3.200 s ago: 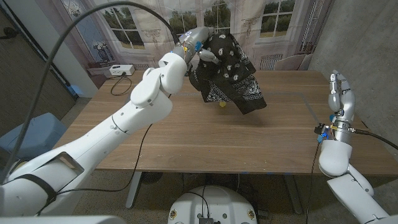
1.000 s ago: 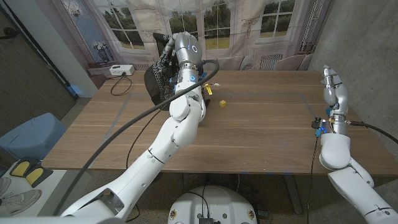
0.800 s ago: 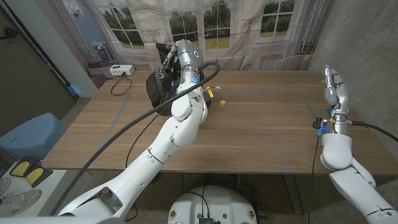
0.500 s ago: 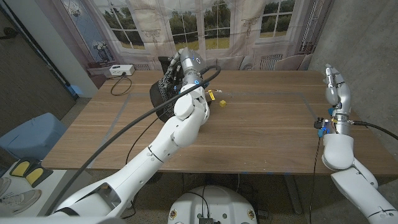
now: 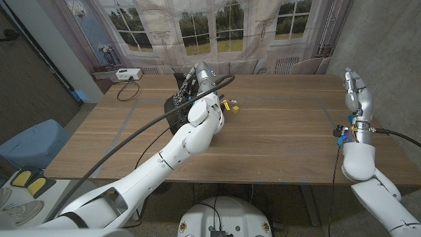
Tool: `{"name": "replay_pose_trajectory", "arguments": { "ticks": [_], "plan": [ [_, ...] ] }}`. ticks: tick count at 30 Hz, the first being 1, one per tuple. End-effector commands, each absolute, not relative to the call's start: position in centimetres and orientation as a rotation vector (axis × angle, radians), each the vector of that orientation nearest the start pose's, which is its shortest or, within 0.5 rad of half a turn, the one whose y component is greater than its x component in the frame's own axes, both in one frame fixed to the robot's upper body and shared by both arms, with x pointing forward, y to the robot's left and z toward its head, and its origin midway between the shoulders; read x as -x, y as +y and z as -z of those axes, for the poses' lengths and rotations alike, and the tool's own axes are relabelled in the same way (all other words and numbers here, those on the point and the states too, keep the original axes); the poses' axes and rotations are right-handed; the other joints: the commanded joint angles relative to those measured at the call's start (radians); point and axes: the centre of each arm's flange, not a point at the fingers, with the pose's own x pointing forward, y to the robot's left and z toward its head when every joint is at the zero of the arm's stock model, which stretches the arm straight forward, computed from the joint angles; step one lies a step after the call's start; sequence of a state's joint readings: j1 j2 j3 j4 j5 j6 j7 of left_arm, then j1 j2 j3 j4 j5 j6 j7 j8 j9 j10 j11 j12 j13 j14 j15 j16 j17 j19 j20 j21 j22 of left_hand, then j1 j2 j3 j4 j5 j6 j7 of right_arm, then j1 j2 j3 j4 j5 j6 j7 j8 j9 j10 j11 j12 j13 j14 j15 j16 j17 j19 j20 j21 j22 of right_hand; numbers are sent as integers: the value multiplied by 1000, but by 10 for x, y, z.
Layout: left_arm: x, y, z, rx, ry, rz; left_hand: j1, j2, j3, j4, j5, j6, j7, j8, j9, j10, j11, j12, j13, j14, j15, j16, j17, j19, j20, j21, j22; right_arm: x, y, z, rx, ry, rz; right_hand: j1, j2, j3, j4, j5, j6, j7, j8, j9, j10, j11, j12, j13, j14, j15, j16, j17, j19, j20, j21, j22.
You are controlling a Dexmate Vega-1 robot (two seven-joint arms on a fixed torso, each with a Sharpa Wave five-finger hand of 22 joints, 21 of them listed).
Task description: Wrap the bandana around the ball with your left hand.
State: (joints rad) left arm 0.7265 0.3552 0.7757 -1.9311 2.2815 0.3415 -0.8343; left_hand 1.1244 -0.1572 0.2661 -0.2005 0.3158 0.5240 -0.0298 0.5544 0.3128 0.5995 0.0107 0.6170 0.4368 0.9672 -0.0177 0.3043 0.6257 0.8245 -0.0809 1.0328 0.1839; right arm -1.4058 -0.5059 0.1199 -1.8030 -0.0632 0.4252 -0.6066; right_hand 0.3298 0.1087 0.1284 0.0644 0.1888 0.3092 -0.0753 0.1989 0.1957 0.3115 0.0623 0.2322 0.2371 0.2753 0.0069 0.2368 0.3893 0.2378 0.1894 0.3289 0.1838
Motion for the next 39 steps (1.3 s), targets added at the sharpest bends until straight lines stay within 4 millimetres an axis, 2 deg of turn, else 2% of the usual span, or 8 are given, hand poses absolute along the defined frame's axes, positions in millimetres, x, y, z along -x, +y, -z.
{"name": "replay_pose_trajectory", "arguments": {
  "ticks": [1, 5, 10, 23, 32, 35, 39],
  "plan": [
    [-524, 51, -65, -2262, -299, -651, 141, 157, 51, 41, 0, 546, -4, 4, 60, 230, -216, -5, 70, 178, -223, -5, 2, -25, -111, 15, 3, -461, -408, 45, 347, -992, 566, -5, 3, 0, -3, 1, 4, -2, 5, 1, 13, 8, 0, 2, 13, 1, 8, 0, 12, -1, 1, 3],
    [-529, 49, -59, -2239, -311, -607, 141, 156, 52, 41, -1, 546, -1, 4, 63, 232, -216, -9, 74, 179, -223, -8, 4, -28, -111, 21, 2, -460, -408, 44, 362, -999, 578, -7, 3, 0, -3, 1, 5, -2, 5, 1, 16, 1, 0, 2, 17, -2, 9, -1, 14, -1, 0, 3],
    [-536, 51, -53, -2164, -350, -531, 141, 155, 53, 41, -2, 545, 1, 1, 61, 232, -216, -14, 77, 181, -223, -12, 5, -31, -110, 26, 2, -459, -407, 42, 367, -1009, 587, -10, 3, 0, -2, 2, 9, -3, 6, 1, 19, 4, 1, 3, 22, -8, 11, -1, 18, -2, 0, 3],
    [-556, 62, -42, -1842, -420, -268, 147, 155, 56, 40, -4, 546, 9, -2, 67, 235, -215, -29, 91, 186, -224, -39, -16, -40, -107, 44, -1, -459, -406, 39, 394, -1020, 609, -15, 5, 0, -1, 3, 13, -4, 8, 1, 25, 3, 2, 4, 31, -8, 14, -2, 27, -4, 1, 4],
    [-568, 82, -43, -1577, -412, -44, 153, 158, 57, 40, -3, 538, 19, -2, 82, 235, -214, -42, 105, 200, -224, -60, -41, -45, -102, 60, -4, -459, -405, 37, 400, -1030, 625, -17, 6, 1, -1, 4, 14, -5, 8, 1, 31, 5, 4, 4, 38, -10, 16, -3, 34, -6, 1, 4],
    [-573, 92, -44, -1451, -408, 56, 155, 159, 58, 40, -3, 536, 26, -4, 84, 236, -214, -47, 111, 207, -224, -68, -54, -41, -100, 69, -3, -461, -404, 36, 400, -1032, 626, -18, 6, 2, 0, 4, 16, -5, 8, 1, 31, -4, 3, 5, 40, -11, 16, -4, 36, -6, 1, 4],
    [-579, 106, -44, -1302, -397, 161, 161, 160, 60, 39, -1, 531, 33, -6, 93, 231, -208, -53, 125, 218, -224, -77, -73, -42, -97, 79, -5, -463, -403, 34, 405, -1031, 627, -20, 9, 3, 0, 5, 16, -4, 8, 1, 33, 1, 4, 5, 40, -12, 16, -4, 37, -7, 0, 4]
  ]
}}
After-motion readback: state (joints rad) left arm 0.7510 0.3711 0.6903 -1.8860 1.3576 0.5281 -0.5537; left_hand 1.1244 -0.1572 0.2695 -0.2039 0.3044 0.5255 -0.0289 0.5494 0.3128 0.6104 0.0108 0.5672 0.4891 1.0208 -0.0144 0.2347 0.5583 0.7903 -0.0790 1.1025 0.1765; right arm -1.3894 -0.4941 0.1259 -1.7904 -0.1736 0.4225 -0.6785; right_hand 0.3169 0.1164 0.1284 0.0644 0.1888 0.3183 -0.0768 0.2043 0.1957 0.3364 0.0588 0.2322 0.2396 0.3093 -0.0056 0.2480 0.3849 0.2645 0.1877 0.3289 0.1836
